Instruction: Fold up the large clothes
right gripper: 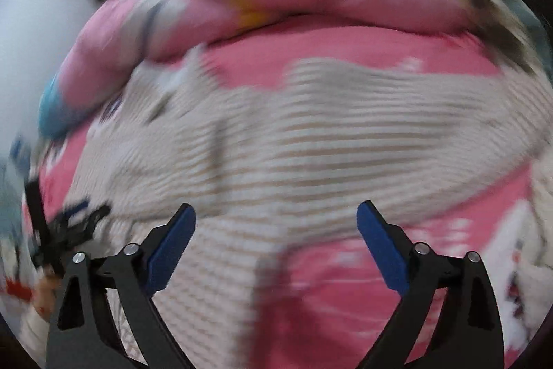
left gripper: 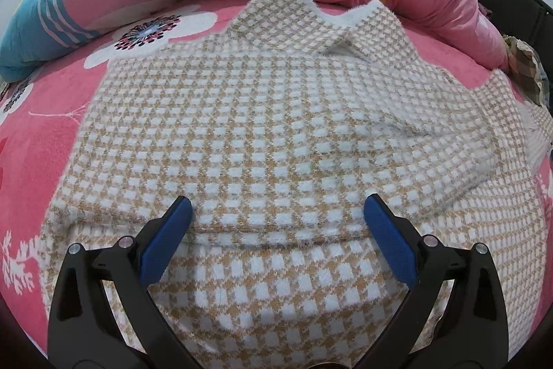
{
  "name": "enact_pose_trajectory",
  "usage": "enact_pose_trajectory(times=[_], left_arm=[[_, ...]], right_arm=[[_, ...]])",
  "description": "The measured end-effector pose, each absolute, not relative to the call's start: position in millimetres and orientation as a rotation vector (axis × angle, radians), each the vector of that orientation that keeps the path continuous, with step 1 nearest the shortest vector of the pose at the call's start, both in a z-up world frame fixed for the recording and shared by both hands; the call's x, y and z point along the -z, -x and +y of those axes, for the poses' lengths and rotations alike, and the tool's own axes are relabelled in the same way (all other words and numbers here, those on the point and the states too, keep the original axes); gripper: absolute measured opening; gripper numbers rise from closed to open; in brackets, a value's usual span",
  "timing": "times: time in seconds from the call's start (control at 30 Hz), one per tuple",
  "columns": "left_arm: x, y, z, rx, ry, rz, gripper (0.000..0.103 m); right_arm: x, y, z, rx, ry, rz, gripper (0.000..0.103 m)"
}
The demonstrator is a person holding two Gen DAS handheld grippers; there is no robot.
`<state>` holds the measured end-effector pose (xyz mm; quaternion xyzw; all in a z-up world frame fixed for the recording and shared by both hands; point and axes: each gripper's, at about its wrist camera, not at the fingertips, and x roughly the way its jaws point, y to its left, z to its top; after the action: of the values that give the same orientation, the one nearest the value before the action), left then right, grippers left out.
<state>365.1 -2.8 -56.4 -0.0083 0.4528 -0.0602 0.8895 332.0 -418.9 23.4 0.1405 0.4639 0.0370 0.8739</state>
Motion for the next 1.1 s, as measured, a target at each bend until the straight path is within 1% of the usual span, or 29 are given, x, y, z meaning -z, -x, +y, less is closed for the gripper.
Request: enact_pose_trajectory(times=[0.13,0.2,0.23,0.3,0.33,0.4,0.47,0.53,0.63,0.8,0.97,1.1], left_arm=[[57.0,-363.5,-3.3,0.125,0.013,0.936,0.097],[57.2,-363.1,-3.5,0.124,0.012,0.934,0.097],[57.2,-362.9,-3.4,0.123,0.012,0.933,0.097],[57.2,-362.8,-3.5,0.121,0.006,0.928,0.097],[57.6,-362.0,-4.4,0.119,0.004,0.926,0.097],[57.6,-362.1,-4.4,0.116,0.003,0.922,0.097],[58.0,-361.5,-4.7,0.119,0.004,0.925,0.097],[58.1,-361.3,-4.8,0.118,0.004,0.925,0.097],[58.5,-361.2,-5.7,0.117,0.004,0.923,0.097],[58.6,-361.1,-6.5,0.113,0.003,0.922,0.097],[58.7,-360.7,-6.4,0.112,0.004,0.922,0.097],[59.0,-361.1,-6.5,0.112,0.005,0.922,0.097]], right_arm=[[-31.2,-331.8,-508.6,0.045,-0.472,0.917,0.082],[-33.7,-328.7,-552.4,0.135,-0.53,0.887,0.077],[-32.4,-330.6,-572.5,0.186,-0.558,0.876,0.076],[-31.2,-329.8,-609.7,0.279,-0.61,0.856,0.068],[-29.7,-328.0,-627.1,0.316,-0.639,0.848,0.068],[-25.4,-327.6,-657.2,0.361,-0.703,0.822,0.064],[-19.6,-330.3,-672.2,0.383,-0.739,0.813,0.064],[-13.3,-336.4,-680.2,0.394,-0.762,0.818,0.056],[-6.4,-347.1,-687.5,0.414,-0.756,0.829,0.052],[9.1,-359.0,-702.7,0.453,-0.789,0.845,0.042],[14.3,-362.9,-708.7,0.468,-0.796,0.846,0.038],[6.8,-368.0,-703.5,0.469,-0.758,0.841,0.021]])
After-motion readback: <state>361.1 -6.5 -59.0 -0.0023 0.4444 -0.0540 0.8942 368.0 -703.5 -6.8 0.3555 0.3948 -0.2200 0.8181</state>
